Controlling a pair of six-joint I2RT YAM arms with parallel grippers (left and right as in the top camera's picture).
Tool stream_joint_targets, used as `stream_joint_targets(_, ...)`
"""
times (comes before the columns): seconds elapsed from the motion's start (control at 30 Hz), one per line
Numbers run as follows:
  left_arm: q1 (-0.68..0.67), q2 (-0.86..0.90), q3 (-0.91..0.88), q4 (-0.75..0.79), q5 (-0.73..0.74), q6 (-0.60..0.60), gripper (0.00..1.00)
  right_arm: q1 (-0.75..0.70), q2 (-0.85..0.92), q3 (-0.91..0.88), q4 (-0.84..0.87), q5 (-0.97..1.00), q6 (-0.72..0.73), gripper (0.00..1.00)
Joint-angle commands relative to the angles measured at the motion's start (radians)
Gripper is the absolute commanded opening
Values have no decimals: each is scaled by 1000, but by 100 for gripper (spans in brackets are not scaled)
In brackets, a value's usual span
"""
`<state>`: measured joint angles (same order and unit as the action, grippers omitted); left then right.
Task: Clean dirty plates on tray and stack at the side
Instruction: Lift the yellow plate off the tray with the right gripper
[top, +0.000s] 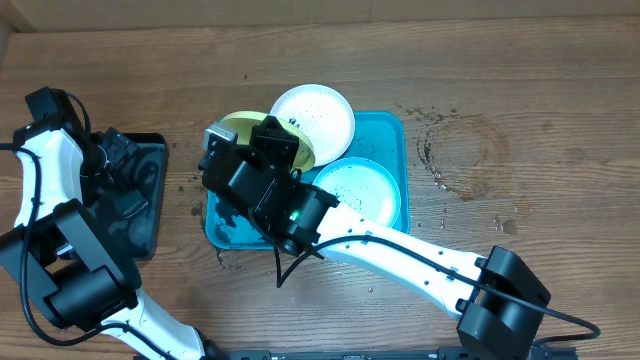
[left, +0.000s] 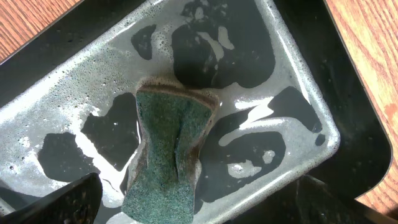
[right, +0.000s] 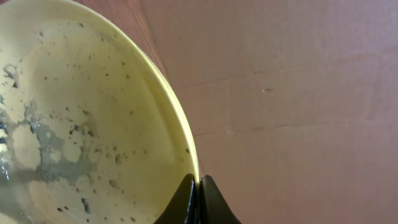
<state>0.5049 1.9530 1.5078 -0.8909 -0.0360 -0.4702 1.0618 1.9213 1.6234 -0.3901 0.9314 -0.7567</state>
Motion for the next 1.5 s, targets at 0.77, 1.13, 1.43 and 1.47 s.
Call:
stream_joint_targets(0.77,5,0,20,2,11,2,100,-2,-44,30,108,18,118,4)
stream_joint_targets(1.13,5,-1,20,2,11,2,100,-188,-92,31,-57,-171,688,4)
stream_joint_targets(1.43,5,0,20,2,11,2,100,-499,-193,32,-291,-672,923,4)
stream_joint_targets(1.47,5,0,20,2,11,2,100,-555,-204,31,-324,-743,935,4)
